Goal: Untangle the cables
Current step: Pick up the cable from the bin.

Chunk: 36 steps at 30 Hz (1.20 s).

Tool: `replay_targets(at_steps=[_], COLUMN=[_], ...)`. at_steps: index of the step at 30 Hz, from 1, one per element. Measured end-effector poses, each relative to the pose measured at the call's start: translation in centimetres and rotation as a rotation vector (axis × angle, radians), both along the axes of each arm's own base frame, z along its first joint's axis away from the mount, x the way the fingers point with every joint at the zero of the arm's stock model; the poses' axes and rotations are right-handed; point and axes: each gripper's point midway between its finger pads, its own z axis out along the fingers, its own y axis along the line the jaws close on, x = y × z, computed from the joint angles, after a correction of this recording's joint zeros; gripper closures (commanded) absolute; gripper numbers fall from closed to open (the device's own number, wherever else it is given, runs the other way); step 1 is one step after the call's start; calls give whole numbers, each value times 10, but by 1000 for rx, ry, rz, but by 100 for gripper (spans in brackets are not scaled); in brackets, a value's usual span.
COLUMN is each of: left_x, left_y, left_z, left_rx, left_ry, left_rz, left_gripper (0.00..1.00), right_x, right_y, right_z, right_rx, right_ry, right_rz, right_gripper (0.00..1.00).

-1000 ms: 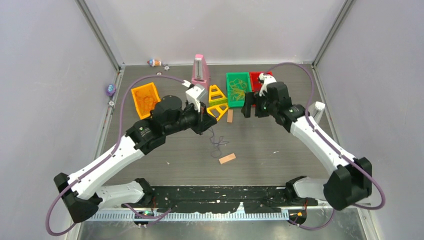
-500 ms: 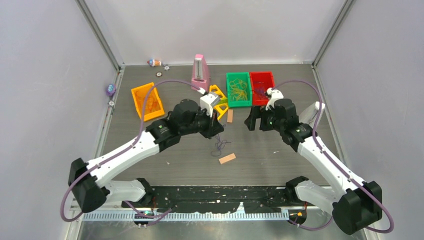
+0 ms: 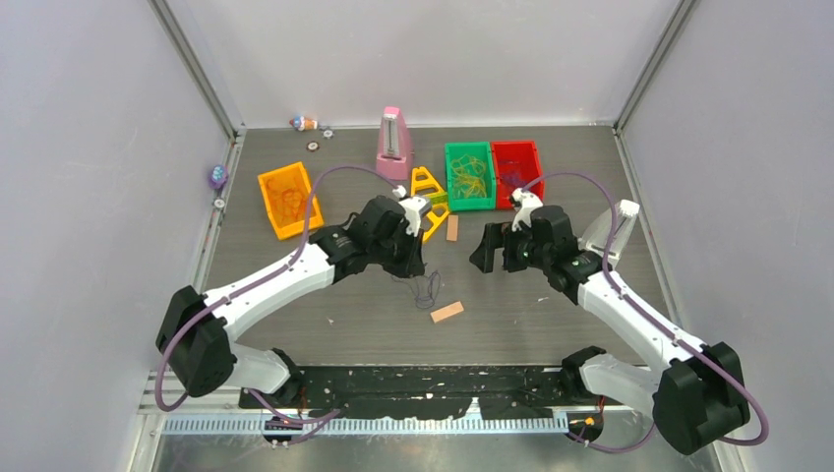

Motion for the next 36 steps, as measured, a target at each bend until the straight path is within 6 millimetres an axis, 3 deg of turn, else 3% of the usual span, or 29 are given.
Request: replay_targets(at_steps=[5, 6, 9, 14, 18, 25, 31, 36], left_x=[-7, -8, -8, -4, 1, 21, 13, 5], left_y=[8, 8, 9, 26, 55, 94, 115, 131], left_z=[-19, -20, -20, -25, -22, 4, -13, -25], left_rx=[56, 57, 57, 32, -17, -90, -31, 37], left_ry=[72, 78, 84, 106, 105, 32, 57, 72], left_rz=[-3, -4, -6, 63, 162, 292, 340, 382], left_gripper=[89, 81, 42, 1, 1, 0, 0, 0], right_x=[-10, -10, -11, -18, -36, -55, -54, -50], right_y=[10, 11, 15, 23, 34, 49, 69, 72], right_z=[-15, -16, -14, -23, -36, -44, -46, -44], right_rx=[7, 11, 18, 9, -25, -62, -103, -106], right_ry=[43, 44, 39, 76, 135, 186, 206, 202], right_rz=[42, 44, 53, 74, 112, 135, 139, 122], right_gripper=[0, 0, 0, 0, 1, 2, 2, 2])
